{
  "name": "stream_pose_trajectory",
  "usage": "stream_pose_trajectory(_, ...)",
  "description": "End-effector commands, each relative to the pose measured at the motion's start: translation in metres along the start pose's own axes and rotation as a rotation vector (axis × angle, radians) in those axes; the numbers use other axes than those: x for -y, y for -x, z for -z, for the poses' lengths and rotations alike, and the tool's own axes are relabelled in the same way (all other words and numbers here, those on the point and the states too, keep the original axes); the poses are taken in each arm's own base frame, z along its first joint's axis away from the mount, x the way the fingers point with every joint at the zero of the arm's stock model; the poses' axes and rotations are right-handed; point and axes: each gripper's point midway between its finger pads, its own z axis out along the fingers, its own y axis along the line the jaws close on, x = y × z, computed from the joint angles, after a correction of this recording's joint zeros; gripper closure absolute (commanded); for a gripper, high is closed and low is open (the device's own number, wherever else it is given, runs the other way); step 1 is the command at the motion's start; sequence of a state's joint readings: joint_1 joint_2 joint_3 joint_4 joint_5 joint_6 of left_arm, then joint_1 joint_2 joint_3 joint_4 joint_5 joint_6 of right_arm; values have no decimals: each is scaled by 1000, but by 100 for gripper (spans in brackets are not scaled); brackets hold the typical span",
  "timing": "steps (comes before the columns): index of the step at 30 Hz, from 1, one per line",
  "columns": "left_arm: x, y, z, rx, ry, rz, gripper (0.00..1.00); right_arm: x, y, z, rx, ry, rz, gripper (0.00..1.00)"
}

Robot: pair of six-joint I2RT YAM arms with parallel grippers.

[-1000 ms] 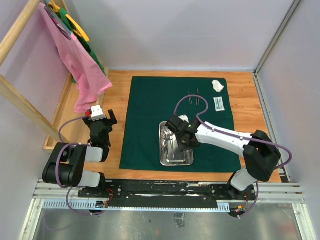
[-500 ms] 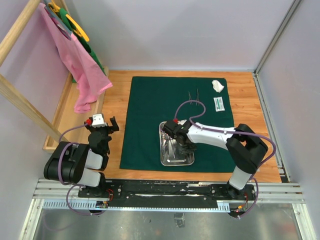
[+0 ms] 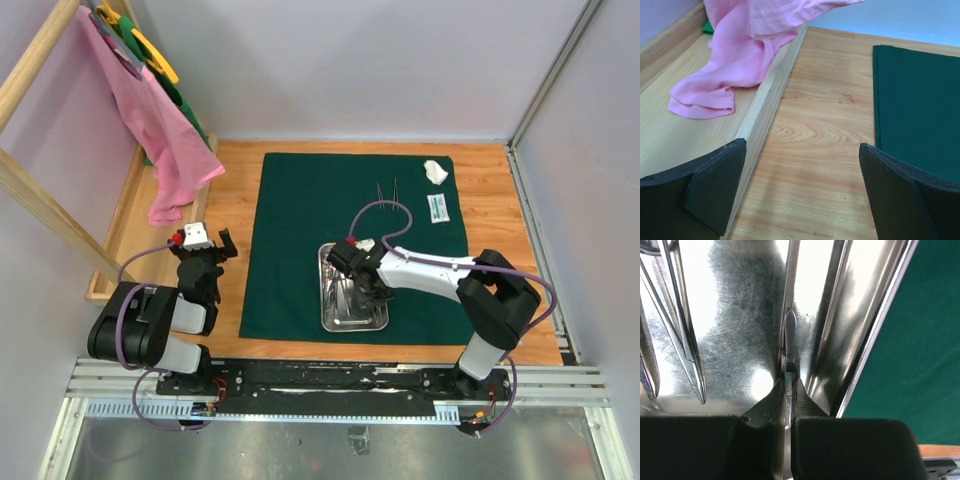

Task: Open and lay out the surgical kit
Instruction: Pick up the medical item from the container.

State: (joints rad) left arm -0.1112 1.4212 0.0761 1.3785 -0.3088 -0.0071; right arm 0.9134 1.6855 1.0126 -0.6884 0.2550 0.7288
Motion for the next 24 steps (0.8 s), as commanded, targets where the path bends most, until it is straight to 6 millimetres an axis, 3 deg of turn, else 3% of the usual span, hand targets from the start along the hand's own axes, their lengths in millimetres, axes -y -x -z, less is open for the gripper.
stream_pose_trajectory(1, -6, 2, -3, 5, 31, 2, 1, -3, 22, 10, 69, 25, 26, 99)
stream_pose_trajectory(8, -6, 2, -3, 5, 31, 1, 1, 5, 69, 64, 216, 88, 45, 99)
stream_pose_trajectory(14, -6, 2, -3, 6, 31, 0, 1, 35, 113, 81, 289, 109, 21, 99)
stream_pose_trajectory(18, -6, 2, -3, 5, 30, 0, 1, 65, 156, 75, 337, 106, 6, 99)
stream_pose_trajectory(24, -6, 2, -3, 5, 30, 1, 1, 119, 210, 40, 325, 7, -8, 99)
